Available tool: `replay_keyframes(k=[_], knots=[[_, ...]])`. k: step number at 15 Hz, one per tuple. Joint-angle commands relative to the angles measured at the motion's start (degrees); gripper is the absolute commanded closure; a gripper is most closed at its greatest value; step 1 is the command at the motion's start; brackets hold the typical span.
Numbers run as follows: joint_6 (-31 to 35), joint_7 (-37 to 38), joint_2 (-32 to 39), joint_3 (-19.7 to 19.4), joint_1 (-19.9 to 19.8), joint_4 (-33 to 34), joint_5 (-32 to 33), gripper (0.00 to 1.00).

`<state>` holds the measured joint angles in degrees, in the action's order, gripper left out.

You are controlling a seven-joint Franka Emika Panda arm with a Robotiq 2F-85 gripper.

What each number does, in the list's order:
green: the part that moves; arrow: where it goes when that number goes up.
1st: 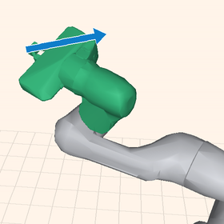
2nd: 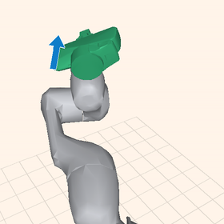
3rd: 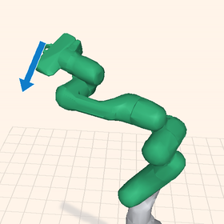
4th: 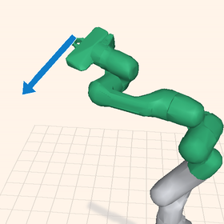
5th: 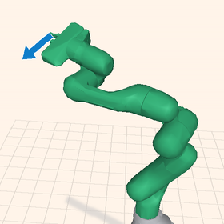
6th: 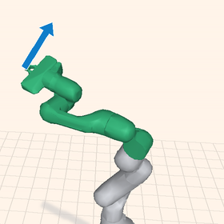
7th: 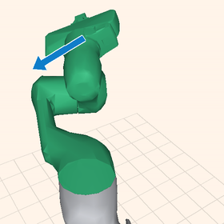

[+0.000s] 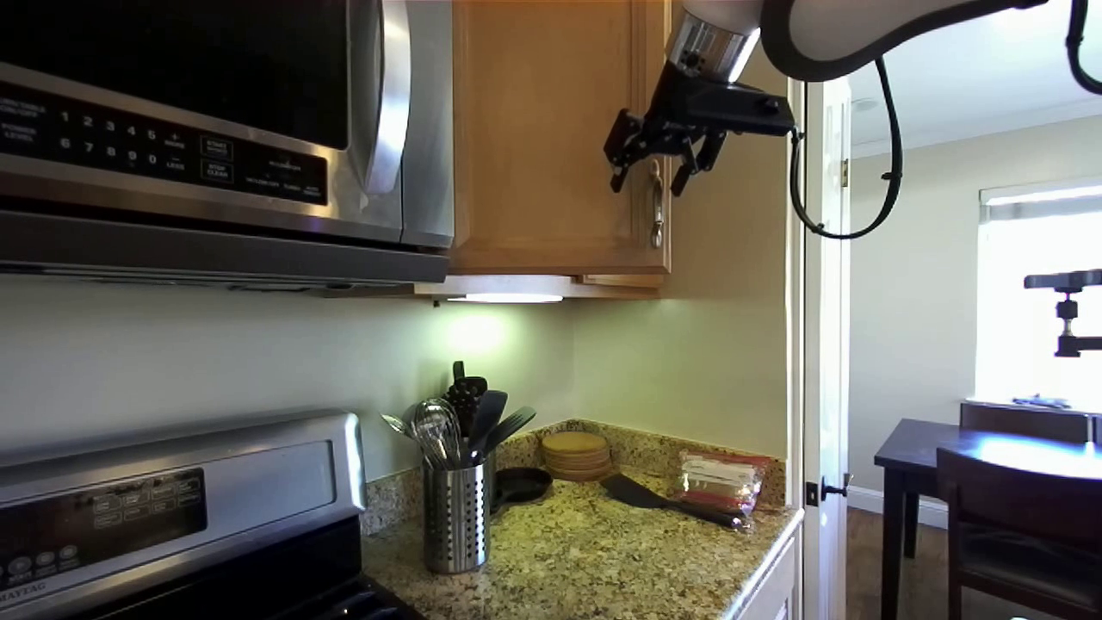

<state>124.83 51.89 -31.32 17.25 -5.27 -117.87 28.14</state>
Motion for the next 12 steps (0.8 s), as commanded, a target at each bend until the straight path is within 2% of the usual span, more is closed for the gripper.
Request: replay_keyframes(k=[1,6,12], knots=[[2.2,2.5,-0.3,0.0,-0.6,-0.9,0.5,0.00],[1.8,2.3,-0.4,0.1,-0.6,-0.9,1.0,0.00],[-3.5,-0.3,-0.4,-0.2,0.5,-0.6,-1.2,0.00]])
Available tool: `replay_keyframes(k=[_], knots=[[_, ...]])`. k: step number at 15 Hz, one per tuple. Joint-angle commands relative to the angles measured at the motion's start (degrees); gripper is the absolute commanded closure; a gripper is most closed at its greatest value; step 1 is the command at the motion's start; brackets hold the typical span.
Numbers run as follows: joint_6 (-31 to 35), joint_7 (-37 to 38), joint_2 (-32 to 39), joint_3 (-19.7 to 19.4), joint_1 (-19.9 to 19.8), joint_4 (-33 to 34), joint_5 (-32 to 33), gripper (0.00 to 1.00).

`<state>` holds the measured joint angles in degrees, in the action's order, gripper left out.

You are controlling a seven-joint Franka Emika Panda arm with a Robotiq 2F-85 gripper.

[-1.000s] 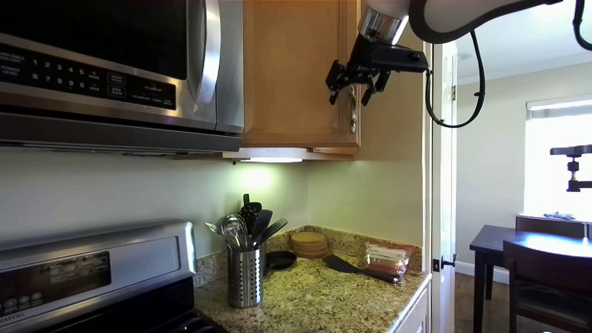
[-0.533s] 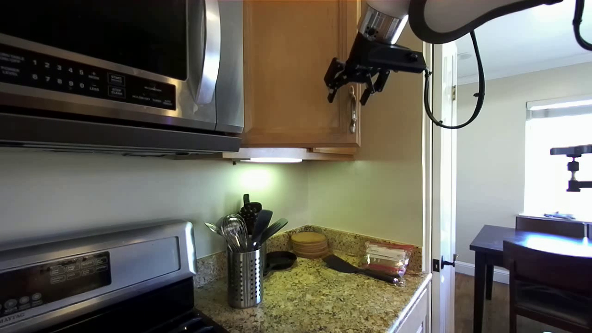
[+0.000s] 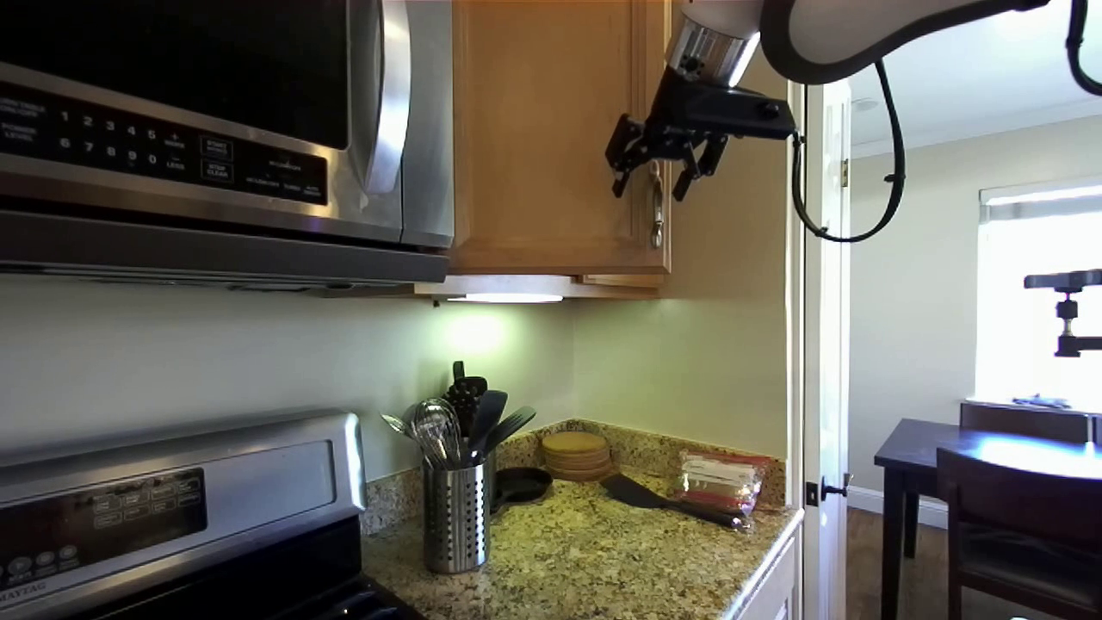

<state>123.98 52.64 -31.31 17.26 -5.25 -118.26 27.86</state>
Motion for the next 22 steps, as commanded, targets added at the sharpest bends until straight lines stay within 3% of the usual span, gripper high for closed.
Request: replay_keyframes(k=[1,6,7,14,22], knots=[[-3.5,-1.3,-0.4,-0.3,0.6,-0.1,-1.1,0.00],[-4.8,-5.4,-0.1,-1.8,3.2,0.0,-5.5,0.00],[-3.8,-2.9,0.2,-0.2,1.2,0.2,-3.2,0.00],[-3.9,-4.2,0.1,-0.4,1.8,0.2,-4.5,0.00],[0.0,4.2,5.9,1.1,-2.0,4.7,1.2,0.00]])
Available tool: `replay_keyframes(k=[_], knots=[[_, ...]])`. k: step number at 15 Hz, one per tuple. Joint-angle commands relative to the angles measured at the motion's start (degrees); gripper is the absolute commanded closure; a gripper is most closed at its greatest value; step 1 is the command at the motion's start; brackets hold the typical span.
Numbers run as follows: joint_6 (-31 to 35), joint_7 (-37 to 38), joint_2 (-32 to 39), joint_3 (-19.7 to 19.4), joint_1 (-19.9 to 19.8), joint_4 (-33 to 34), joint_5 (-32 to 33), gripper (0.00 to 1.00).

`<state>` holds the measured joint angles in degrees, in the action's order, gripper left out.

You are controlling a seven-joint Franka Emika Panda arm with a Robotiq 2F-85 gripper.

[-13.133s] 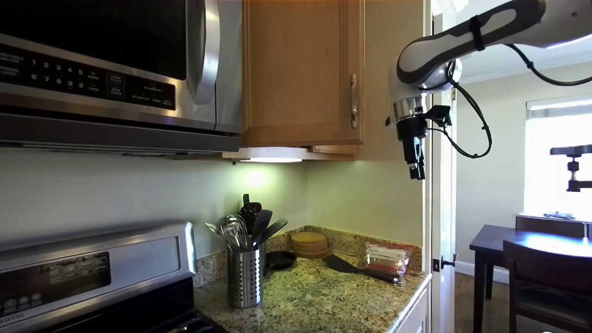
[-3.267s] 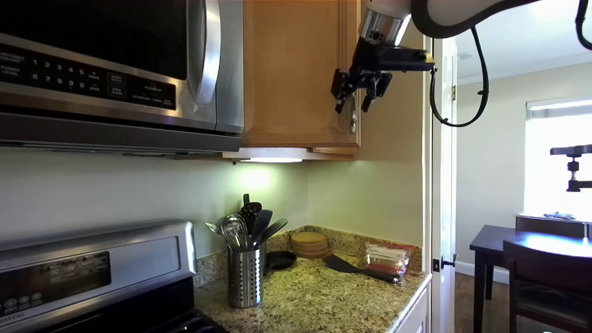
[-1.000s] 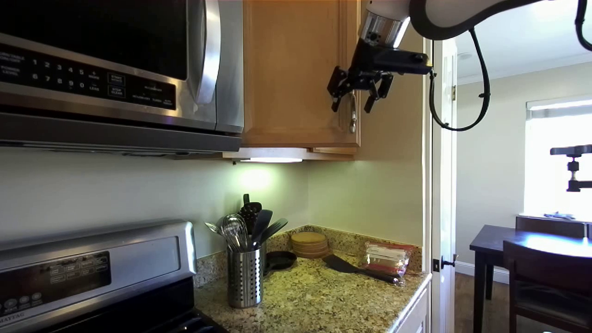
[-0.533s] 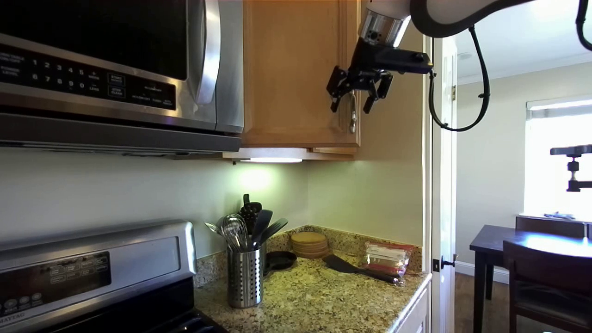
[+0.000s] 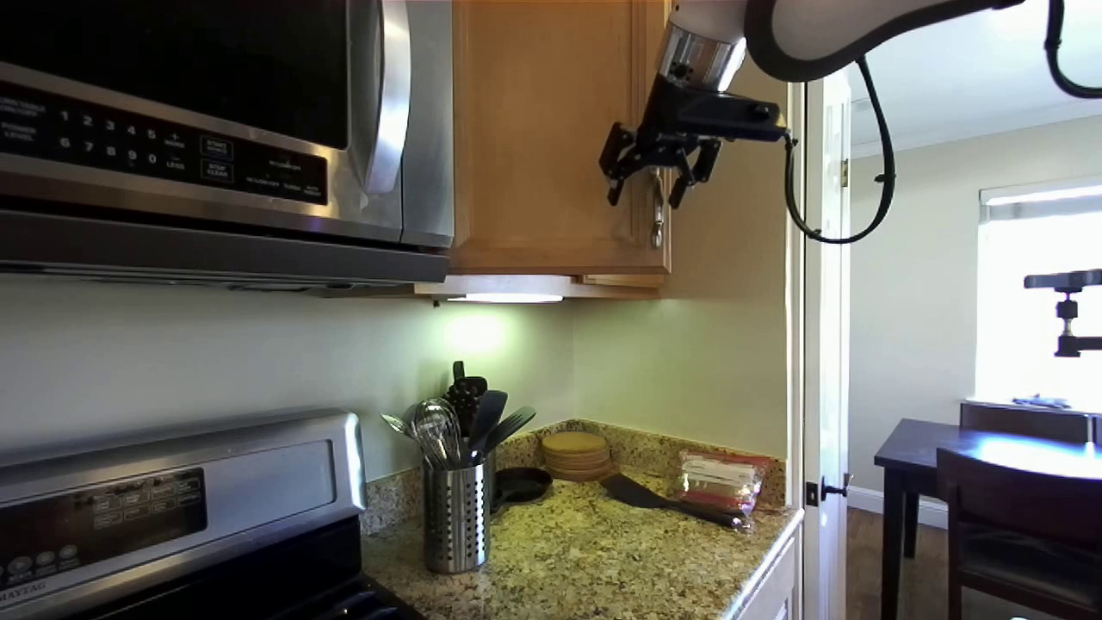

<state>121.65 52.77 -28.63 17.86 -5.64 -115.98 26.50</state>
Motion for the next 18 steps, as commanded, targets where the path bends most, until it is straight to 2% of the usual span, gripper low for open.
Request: replay_keyframes(k=[1,3,8,13,18], knots=[[3.2,5.4,4.0,0.4,-1.9,2.9,3.5,0.00],[5.5,8.3,5.8,0.2,-2.8,3.5,6.4,0.00],[8.4,16.2,10.5,-1.4,-4.4,5.3,18.2,0.00],[8.4,22.3,17.6,-4.4,-2.3,10.8,26.5,0.00],[8.0,23.3,23.0,-6.9,0.9,17.4,29.1,0.00]])
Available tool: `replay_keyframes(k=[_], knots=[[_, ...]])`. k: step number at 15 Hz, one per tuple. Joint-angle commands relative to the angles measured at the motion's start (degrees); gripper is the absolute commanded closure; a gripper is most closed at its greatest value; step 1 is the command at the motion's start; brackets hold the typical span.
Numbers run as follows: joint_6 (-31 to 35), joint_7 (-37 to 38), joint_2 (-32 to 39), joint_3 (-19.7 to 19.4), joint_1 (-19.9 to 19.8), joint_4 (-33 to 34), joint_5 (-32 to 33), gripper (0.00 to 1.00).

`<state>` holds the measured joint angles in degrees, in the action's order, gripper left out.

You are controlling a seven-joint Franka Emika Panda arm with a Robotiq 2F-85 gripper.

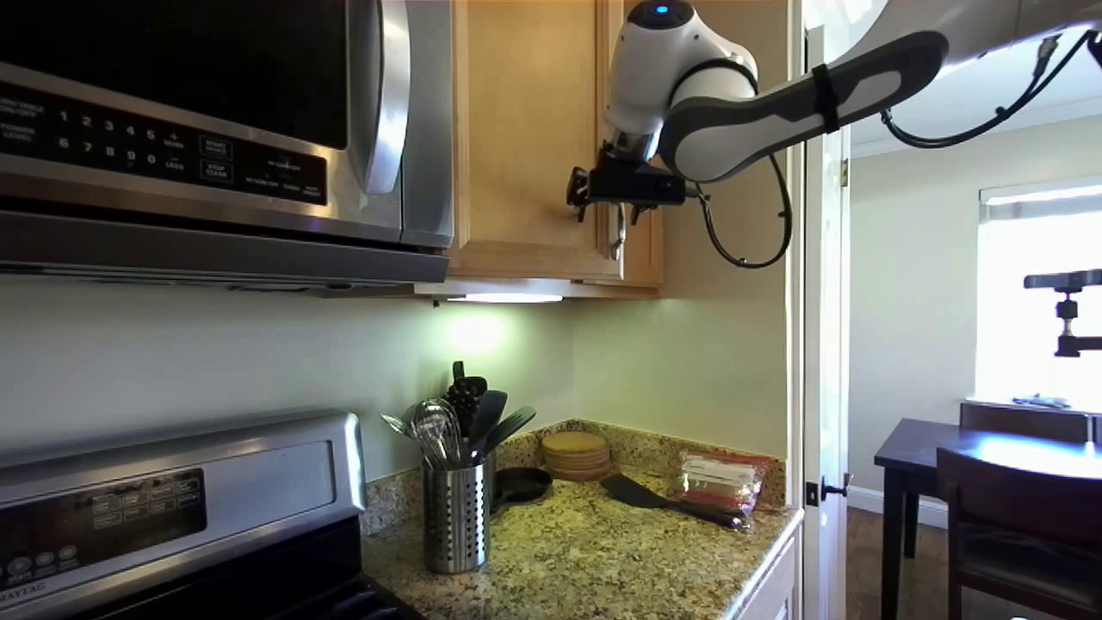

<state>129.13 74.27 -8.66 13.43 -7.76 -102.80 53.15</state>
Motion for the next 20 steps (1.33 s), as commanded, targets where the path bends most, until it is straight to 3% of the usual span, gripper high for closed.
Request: replay_keyframes(k=[1,9,11,14,20], knots=[[0.3,1.6,3.6,-2.9,3.6,5.0,2.9,0.00],[0.0,-1.6,1.8,-5.7,6.0,3.8,9.6,0.00],[-0.1,-4.7,0.7,-6.3,6.5,2.4,8.6,0.00],[2.0,-14.4,-2.1,-7.7,7.3,-0.9,0.5,0.00],[-0.4,-36.4,-8.8,-9.0,8.1,-5.0,-17.7,0.00]])
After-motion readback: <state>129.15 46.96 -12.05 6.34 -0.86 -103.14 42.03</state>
